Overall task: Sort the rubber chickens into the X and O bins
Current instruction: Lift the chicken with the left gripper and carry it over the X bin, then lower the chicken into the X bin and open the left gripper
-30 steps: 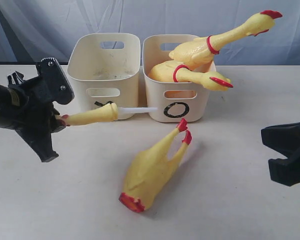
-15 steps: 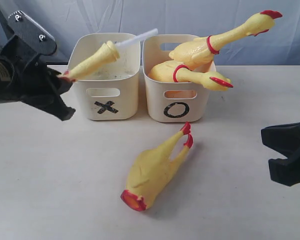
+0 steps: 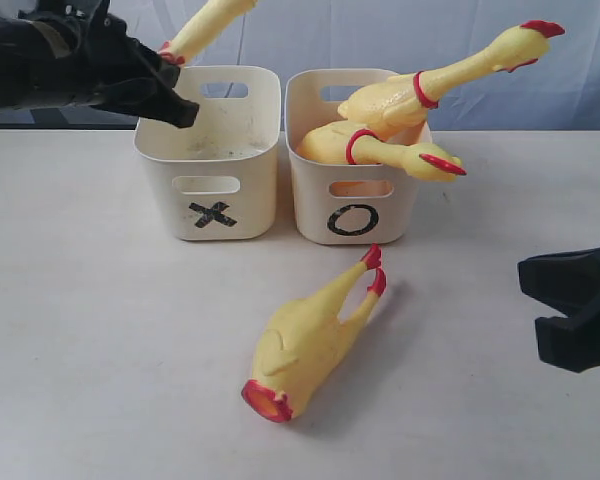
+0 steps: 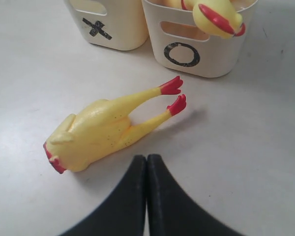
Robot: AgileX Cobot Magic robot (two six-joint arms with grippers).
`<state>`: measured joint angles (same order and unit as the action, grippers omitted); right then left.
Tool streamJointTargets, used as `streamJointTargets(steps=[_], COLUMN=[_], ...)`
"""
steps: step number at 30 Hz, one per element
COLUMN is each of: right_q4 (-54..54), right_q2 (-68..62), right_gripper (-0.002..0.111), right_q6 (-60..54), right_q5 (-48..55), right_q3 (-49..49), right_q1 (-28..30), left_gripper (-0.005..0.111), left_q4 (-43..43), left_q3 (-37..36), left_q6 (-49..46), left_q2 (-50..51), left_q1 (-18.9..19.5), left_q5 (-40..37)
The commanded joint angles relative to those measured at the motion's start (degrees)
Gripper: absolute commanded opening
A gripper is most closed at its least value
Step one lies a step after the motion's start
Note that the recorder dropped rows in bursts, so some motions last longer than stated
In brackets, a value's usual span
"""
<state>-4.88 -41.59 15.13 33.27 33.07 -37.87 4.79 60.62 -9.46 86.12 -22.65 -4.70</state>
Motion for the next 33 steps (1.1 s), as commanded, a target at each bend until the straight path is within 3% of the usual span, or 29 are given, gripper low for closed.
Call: streamJointTargets(steps=[1, 7, 24, 33], right_q4=[0.30, 0.52, 0.52, 0.52], right_q2=[0.33, 0.33, 0.33, 0.33], right_gripper=[-0.001, -0.001, -0.001, -0.001], right_q6=[-0.15, -0.15, -0.15, -0.15], right_q5=[-0.65, -0.65, -0.81, -0.81], right_q3=[-0.31, -0.31, -0.31, -0.31], right_q1=[0.10, 0.10, 0.10, 0.10], left_gripper=[0.000, 0.000, 0.001, 0.033], left_q4=[-6.16, -15.26, -18.15, -18.03], left_q3=[5.60, 10.35, 13.51, 13.51], left_q6=[3.52, 3.52, 3.27, 3.27], left_q2=[6.57, 13.78, 21.23, 22.79], left_q1=[1.88, 6.45, 6.44, 6.44], left_q5=[0.17, -3.44, -0.79, -0.96])
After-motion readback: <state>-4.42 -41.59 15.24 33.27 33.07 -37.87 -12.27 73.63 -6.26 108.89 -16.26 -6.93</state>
